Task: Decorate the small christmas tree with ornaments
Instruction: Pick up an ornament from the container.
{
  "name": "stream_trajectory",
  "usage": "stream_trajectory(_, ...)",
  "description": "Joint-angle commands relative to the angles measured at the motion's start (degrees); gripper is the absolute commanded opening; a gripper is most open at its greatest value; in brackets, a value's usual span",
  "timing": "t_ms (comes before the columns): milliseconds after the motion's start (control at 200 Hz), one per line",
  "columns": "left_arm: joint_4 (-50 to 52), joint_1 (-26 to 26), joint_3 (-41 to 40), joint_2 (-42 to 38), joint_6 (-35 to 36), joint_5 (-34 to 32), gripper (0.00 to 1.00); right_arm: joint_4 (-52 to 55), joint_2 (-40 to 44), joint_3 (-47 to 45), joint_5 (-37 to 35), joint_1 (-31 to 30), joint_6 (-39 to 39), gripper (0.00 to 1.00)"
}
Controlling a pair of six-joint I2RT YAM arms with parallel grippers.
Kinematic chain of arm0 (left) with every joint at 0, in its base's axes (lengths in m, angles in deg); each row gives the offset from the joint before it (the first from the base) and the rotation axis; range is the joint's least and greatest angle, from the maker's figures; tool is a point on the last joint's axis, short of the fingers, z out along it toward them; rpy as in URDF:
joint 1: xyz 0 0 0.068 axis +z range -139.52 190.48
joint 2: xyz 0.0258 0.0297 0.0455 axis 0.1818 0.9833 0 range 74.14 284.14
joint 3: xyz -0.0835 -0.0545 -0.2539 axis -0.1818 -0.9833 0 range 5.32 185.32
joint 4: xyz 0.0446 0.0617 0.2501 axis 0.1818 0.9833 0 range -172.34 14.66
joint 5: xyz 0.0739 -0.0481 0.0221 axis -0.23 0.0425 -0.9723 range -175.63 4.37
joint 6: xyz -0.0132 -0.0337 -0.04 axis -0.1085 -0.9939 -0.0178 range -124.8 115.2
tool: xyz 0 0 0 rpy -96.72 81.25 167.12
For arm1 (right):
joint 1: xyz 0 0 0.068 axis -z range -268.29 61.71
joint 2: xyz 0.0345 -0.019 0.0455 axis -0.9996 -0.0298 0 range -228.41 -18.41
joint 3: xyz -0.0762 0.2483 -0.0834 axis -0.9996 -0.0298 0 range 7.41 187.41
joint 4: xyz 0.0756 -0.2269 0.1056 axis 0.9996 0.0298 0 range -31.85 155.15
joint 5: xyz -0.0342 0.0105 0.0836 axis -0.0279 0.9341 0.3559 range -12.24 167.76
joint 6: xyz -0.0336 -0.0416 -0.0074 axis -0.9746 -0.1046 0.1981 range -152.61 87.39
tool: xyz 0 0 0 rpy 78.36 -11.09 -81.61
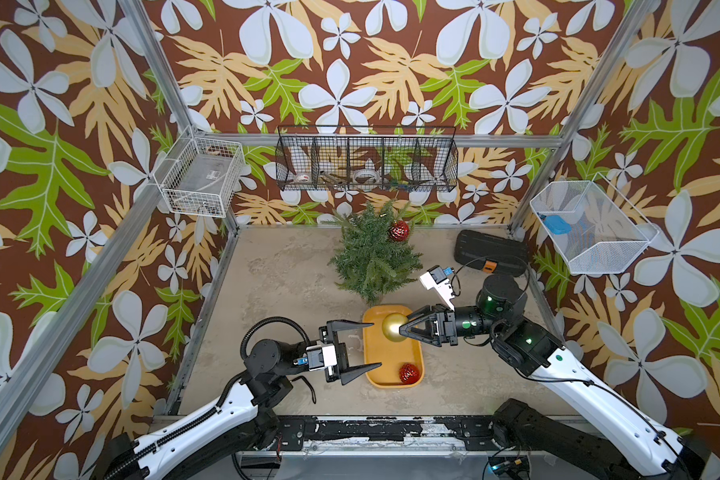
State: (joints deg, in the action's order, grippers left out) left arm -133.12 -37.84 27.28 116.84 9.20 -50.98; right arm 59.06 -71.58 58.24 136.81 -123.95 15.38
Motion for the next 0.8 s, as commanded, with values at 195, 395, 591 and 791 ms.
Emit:
stream_trajectory(195,-10.4,-1.7,2.6,7.6,3.4,-4.4,0.83,-2.6,1.2,0.4,2.2,0.0,3.4,0.56)
stream_trajectory(395,-11.9,-2.1,5.2,11.9,3.9,-1.9,0.79,-2.6,1.1,0.7,2.7,0.0,3.8,0.57)
stream_trajectory(591,-12.1,-2.1,6.3,14.5,5.0,0.2,0.75,-3.1,0.9,0.5,2.7,0.0,4.1,0.57)
stream_trajectory(791,-12.2,-2.1,6.6,15.4,6.3,-0.3,0.73,-3.5,0.3,0.9,2.7,-0.1,4.3,0.58)
